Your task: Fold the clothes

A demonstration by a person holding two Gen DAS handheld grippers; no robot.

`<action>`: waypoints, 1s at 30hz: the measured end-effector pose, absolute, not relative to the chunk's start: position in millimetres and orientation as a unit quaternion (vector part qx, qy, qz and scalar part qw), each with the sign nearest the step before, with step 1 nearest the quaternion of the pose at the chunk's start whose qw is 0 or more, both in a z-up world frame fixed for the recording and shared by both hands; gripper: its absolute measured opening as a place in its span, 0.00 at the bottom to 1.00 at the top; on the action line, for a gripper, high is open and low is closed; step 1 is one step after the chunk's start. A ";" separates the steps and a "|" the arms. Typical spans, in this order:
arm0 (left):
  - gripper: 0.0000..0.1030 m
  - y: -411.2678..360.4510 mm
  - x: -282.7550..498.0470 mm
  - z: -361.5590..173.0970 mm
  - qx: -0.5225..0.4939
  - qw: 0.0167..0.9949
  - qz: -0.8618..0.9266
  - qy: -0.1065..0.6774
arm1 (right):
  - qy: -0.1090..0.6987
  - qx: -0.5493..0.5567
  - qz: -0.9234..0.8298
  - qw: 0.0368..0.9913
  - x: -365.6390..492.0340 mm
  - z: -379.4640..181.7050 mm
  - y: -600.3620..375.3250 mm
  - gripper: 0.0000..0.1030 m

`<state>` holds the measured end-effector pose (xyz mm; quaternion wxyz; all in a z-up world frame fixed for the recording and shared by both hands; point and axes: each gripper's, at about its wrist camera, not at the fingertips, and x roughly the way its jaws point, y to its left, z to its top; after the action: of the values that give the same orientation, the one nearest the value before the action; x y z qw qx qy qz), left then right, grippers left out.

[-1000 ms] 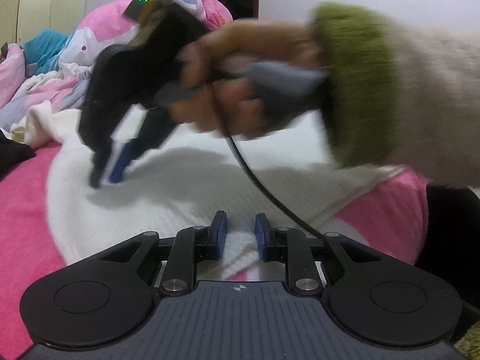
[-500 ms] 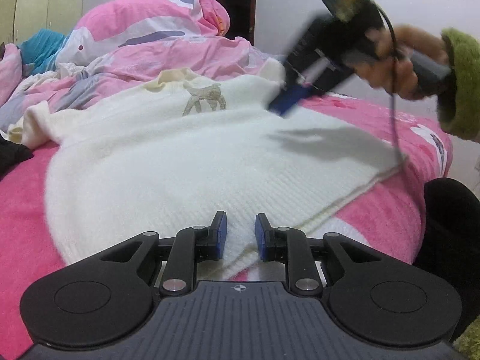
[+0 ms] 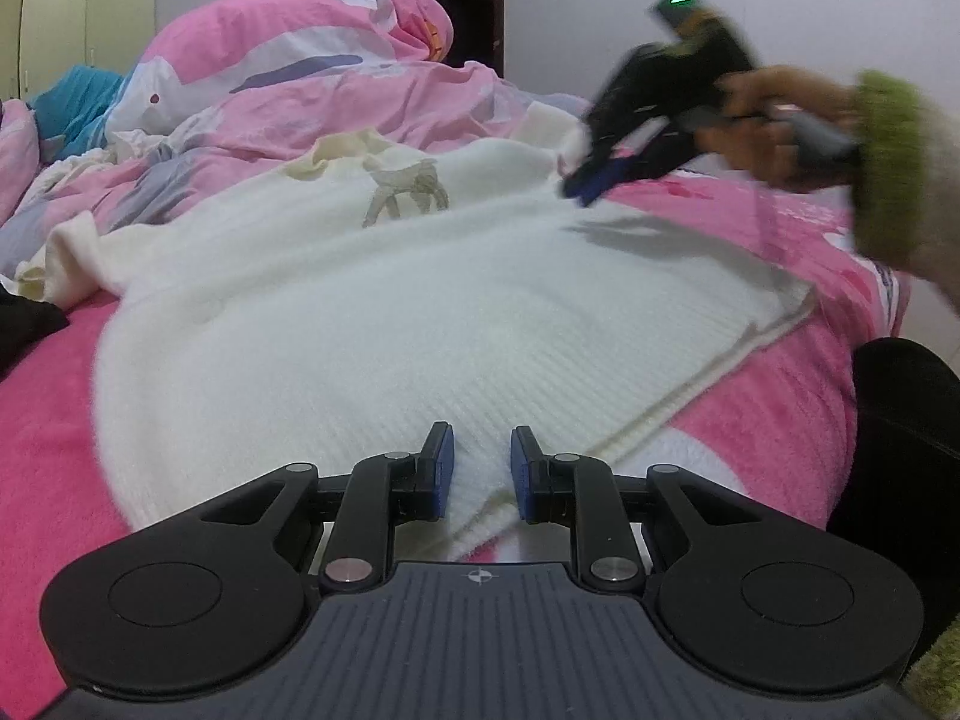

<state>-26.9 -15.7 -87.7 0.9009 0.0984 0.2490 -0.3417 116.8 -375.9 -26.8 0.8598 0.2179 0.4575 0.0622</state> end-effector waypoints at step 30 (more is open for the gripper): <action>0.20 -17.4 -21.3 -85.1 0.099 0.895 -0.340 0.272 | 0.451 0.228 0.055 0.861 23.1 -23.5 -406.4 0.10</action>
<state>-21.3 -17.4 -85.1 0.8950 0.0987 0.2719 -0.3397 23.1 -406.4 -23.5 0.8610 0.2281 0.4513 0.0550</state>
